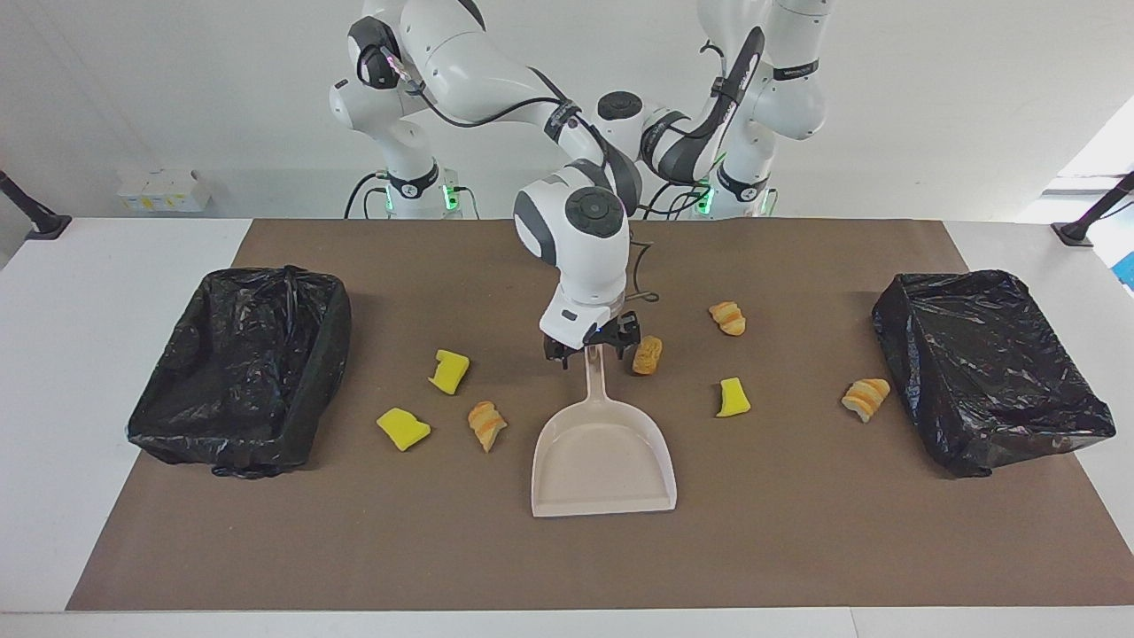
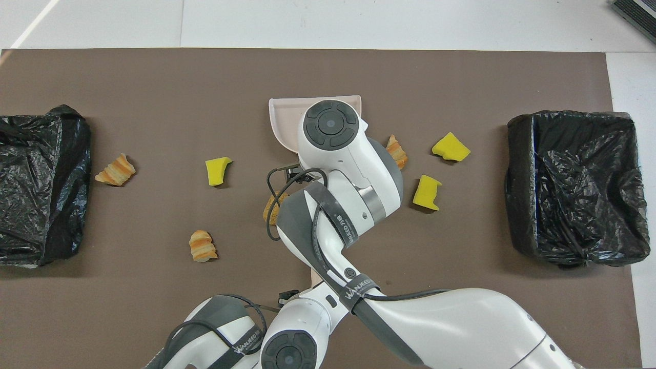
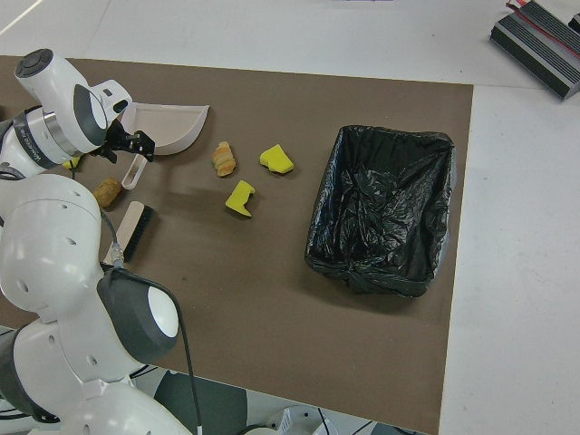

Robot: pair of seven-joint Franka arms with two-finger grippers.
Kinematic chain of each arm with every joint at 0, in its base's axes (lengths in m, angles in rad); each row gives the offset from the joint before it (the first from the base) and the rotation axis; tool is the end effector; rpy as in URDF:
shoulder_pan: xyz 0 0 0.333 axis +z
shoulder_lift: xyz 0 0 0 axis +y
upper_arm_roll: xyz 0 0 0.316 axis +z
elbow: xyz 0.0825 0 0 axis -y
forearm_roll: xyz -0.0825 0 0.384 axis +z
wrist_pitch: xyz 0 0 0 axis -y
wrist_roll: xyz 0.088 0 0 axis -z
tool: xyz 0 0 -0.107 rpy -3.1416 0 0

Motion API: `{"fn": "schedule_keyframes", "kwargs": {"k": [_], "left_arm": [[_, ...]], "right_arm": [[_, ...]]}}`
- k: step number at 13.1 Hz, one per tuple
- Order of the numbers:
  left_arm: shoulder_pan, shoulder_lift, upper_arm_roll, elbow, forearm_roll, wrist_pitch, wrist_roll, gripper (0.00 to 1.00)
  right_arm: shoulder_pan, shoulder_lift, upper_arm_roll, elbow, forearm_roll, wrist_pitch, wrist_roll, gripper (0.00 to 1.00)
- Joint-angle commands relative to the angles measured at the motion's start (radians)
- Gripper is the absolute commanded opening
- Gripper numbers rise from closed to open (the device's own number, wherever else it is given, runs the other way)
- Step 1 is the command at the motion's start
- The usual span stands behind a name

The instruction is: Sweep and dump trash in bin

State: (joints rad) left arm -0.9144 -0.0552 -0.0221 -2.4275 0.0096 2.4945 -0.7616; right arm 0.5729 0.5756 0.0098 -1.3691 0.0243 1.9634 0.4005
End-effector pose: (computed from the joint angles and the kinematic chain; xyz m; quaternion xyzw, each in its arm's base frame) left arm 0.2914 -0.3961 0.3391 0.9940 -0.0908 0.0431 0.0434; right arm 0.6001 0.3957 0.3844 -0.9962 -0.0856 -0.0017 0.0167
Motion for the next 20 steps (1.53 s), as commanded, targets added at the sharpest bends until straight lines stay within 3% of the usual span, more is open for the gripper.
{"fn": "schedule_keyframes", "kwargs": {"k": [1, 4, 8, 9, 11, 12, 16, 20], "left_arm": [[-0.017, -0.029, 0.019, -0.005, 0.024, -0.04, -0.028, 0.0], [-0.012, -0.086, 0.021, -0.004, 0.024, -0.143, -0.031, 0.0], [0.018, -0.253, 0.019, -0.005, 0.079, -0.378, -0.031, 0.0], [0.028, -0.288, 0.019, -0.005, 0.082, -0.434, -0.03, 0.0], [0.087, -0.354, 0.021, -0.004, 0.096, -0.512, -0.018, 0.0], [0.122, -0.374, 0.024, 0.007, 0.099, -0.546, -0.015, 0.0], [0.29, -0.348, 0.019, 0.048, 0.15, -0.621, -0.025, 0.0], [0.506, -0.316, 0.019, 0.048, 0.24, -0.596, -0.015, 0.0]], "right_arm": [[-0.01, 0.01, 0.004, 0.002, 0.006, 0.002, -0.051, 0.95], [-0.001, 0.03, 0.004, -0.008, -0.003, 0.003, -0.061, 0.91], [0.004, 0.02, 0.004, -0.045, 0.002, 0.003, -0.078, 0.69], [0.004, 0.018, 0.004, -0.047, 0.006, 0.002, -0.078, 0.59], [0.002, 0.02, 0.004, -0.045, 0.012, 0.002, -0.081, 0.12], [-0.01, 0.02, 0.004, -0.044, 0.041, 0.002, -0.075, 0.0], [-0.047, 0.004, 0.004, -0.035, 0.075, -0.001, -0.103, 0.0], [-0.12, -0.113, -0.004, -0.07, 0.054, -0.059, -0.338, 0.0]]}}
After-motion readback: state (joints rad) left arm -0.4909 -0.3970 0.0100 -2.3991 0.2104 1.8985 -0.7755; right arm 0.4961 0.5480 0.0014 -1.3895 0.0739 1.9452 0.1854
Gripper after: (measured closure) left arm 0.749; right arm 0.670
